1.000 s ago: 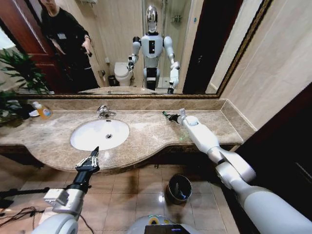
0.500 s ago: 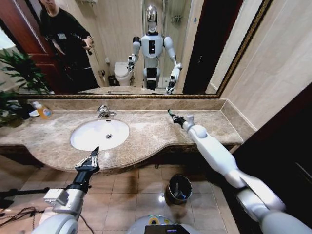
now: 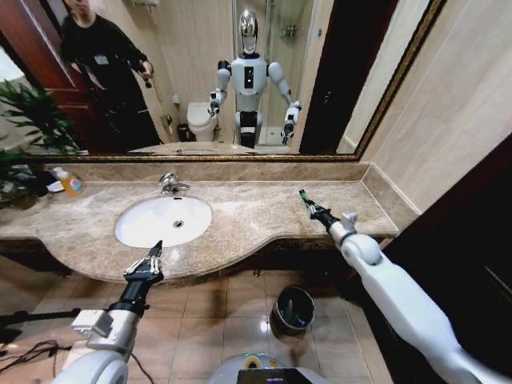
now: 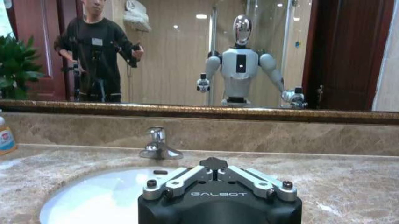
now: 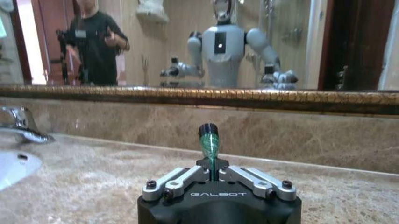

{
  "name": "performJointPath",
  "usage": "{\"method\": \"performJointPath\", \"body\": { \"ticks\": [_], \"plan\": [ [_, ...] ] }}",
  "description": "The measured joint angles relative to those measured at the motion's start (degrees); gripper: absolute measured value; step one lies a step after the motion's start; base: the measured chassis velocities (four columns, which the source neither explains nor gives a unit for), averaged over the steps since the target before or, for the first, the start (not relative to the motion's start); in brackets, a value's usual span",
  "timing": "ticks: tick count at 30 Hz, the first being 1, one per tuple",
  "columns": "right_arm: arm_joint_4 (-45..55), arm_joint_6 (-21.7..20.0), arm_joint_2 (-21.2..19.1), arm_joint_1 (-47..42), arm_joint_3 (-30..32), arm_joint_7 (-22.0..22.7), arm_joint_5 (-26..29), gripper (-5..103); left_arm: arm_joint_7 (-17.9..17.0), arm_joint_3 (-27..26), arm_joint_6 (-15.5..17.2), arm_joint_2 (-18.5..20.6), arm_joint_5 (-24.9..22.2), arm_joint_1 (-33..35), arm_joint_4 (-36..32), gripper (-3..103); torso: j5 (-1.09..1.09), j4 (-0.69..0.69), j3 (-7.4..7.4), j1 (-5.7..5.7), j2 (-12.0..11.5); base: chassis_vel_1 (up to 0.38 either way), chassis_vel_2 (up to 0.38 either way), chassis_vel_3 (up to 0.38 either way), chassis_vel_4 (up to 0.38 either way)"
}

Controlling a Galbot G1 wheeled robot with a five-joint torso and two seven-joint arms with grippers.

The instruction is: Pick up the trash from the sink and place it in the trash bin.

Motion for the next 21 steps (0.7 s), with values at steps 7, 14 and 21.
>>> {"method": "performJointPath", "body": {
  "ticks": [7,14,21],
  "plan": [
    [8.91,2.57,1.73,-13.30,7.35,1.88,-0.80,3,-0.01,0.00,0.00,0.00,0.00,0.00,0.00,0,0.05,0.02,0.01,0.01,0.00,0.000,0.000,0.000,0.000],
    [12.07,7.49,4.85,-26.91,14.05,-1.45,-3.15,3,0.02,0.00,0.00,0.00,0.00,0.00,0.00,0,0.03,0.01,0.00,0.00,0.00,0.000,0.000,0.000,0.000],
    [8.22,12.47,8.07,-33.58,14.33,-5.16,-6.64,3,0.00,0.00,0.00,0.00,0.00,0.00,0.00,0,0.02,0.02,0.01,0.00,0.00,0.000,0.000,0.000,0.000]
  ]
}}
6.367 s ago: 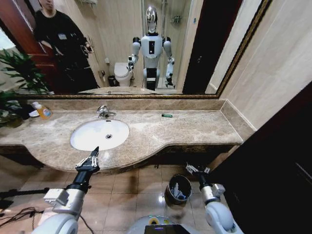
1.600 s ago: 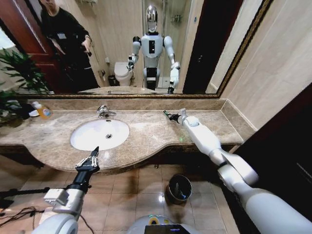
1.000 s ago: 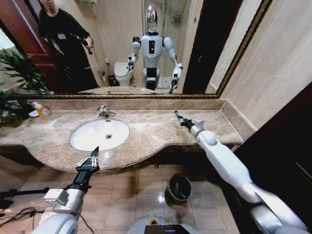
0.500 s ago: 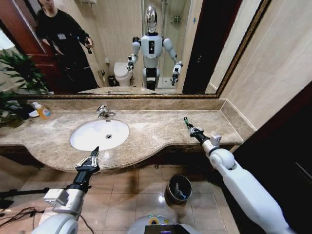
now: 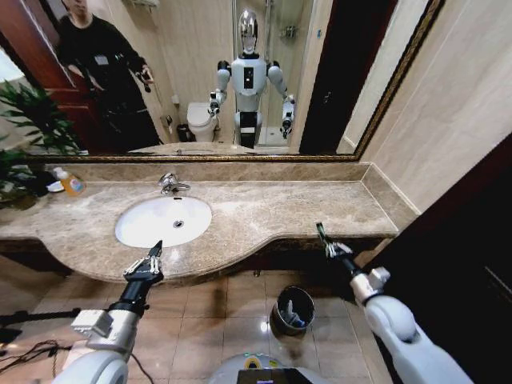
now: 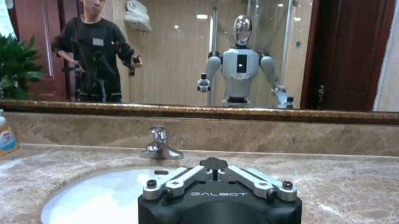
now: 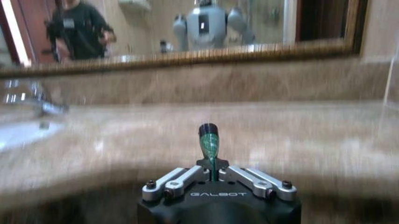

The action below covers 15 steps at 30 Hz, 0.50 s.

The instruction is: Pick up the trash from the sink and place it in the trash bin.

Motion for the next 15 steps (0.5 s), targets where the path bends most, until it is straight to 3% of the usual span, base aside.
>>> {"method": "performJointPath", "body": {
  "ticks": [6,15],
  "plan": [
    [-10.86,3.25,2.14,-1.13,-1.91,-3.27,-3.84,3,0.00,0.00,0.00,0.00,0.00,0.00,0.00,0,0.01,-0.01,0.00,0.00,0.00,0.000,0.000,0.000,0.000],
    [-22.39,2.76,4.28,3.01,-4.67,-3.33,-6.93,3,0.00,0.00,0.00,0.00,0.00,0.00,0.00,0,0.00,0.00,0.01,0.01,-0.01,0.000,0.000,0.000,0.000]
  ]
}}
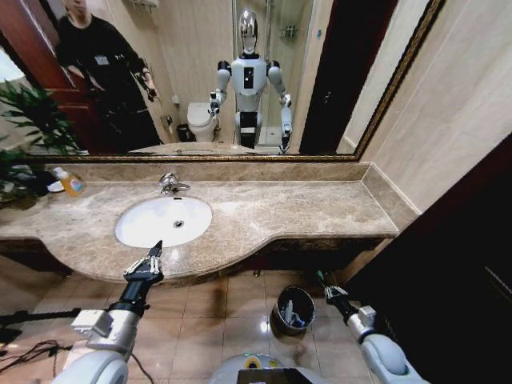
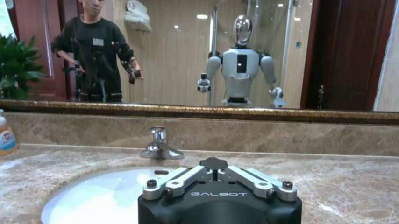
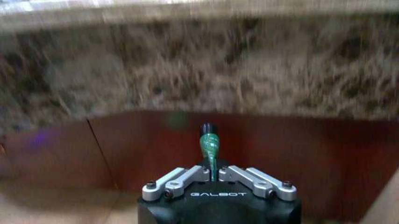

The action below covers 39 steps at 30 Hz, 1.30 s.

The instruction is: Pick up the trash from the sink and place it in the trash bin.

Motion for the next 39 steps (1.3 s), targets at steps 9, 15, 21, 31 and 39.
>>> {"method": "performJointPath", "body": {
  "ticks": [9,15,21,31,39],
  "plan": [
    [-9.50,-0.17,4.00,5.02,-1.56,-0.43,-5.89,3,0.00,0.00,0.00,0.00,0.00,0.00,0.00,0,0.01,0.00,0.00,0.00,0.00,0.000,0.000,0.000,0.000],
    [-14.50,-0.17,7.28,7.86,-1.99,-0.93,-8.52,5,0.00,0.00,0.00,0.00,0.00,0.00,0.00,0,0.01,0.00,0.00,0.00,0.00,0.000,0.000,0.000,0.000],
    [-16.51,0.30,8.18,8.95,-2.16,-1.68,-9.85,21,0.00,0.00,0.00,0.00,0.00,0.00,0.00,0,0.00,0.00,0.00,0.00,0.00,0.000,0.000,0.000,0.000],
    [-18.95,2.77,9.20,9.45,-1.97,-2.11,-12.58,60,0.00,0.00,0.00,0.00,0.00,0.00,0.00,0,0.01,0.00,0.00,0.00,0.00,0.000,0.000,0.000,0.000],
    [-19.31,3.76,9.32,9.18,-1.48,-1.65,-12.62,86,0.00,0.00,0.00,0.00,0.00,0.00,0.00,0,0.00,0.00,0.00,0.00,0.00,0.000,0.000,0.000,0.000]
  ]
}}
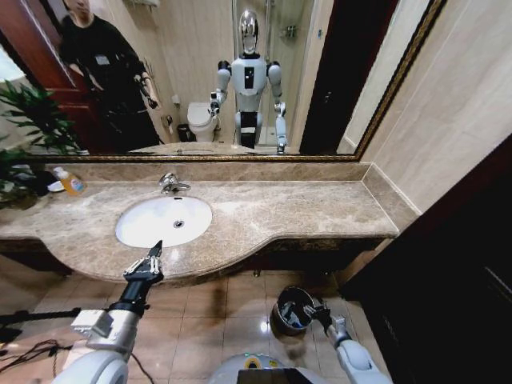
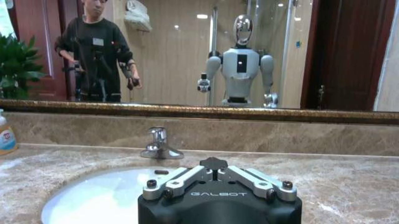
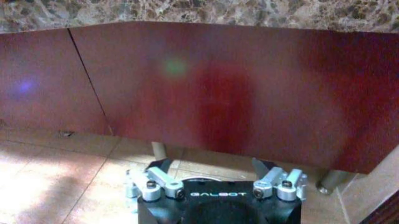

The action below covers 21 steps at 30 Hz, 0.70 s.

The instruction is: Pick up the trash from the sink and place it in the trash bin.

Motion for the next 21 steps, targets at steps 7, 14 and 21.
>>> {"method": "performJointPath", "body": {
  "ticks": [7,14,21],
  "plan": [
    [-1.46,0.93,0.90,-0.19,0.55,0.13,0.32,100,0.00,0.00,0.00,0.00,0.00,0.00,0.00,0,0.00,0.00,0.00,0.00,0.00,0.000,0.000,0.000,0.000],
    [-2.41,1.12,2.08,-0.36,0.64,0.12,0.59,100,0.00,0.00,0.00,0.00,0.00,0.00,0.00,0,0.00,0.00,0.00,0.00,0.00,0.000,0.000,0.000,0.000],
    [-3.14,0.00,3.14,-0.29,0.64,0.01,3.43,100,0.00,0.00,0.00,0.00,0.00,0.00,0.00,0,0.00,0.00,0.00,0.00,0.00,0.000,0.000,0.000,0.000]
  ]
}}
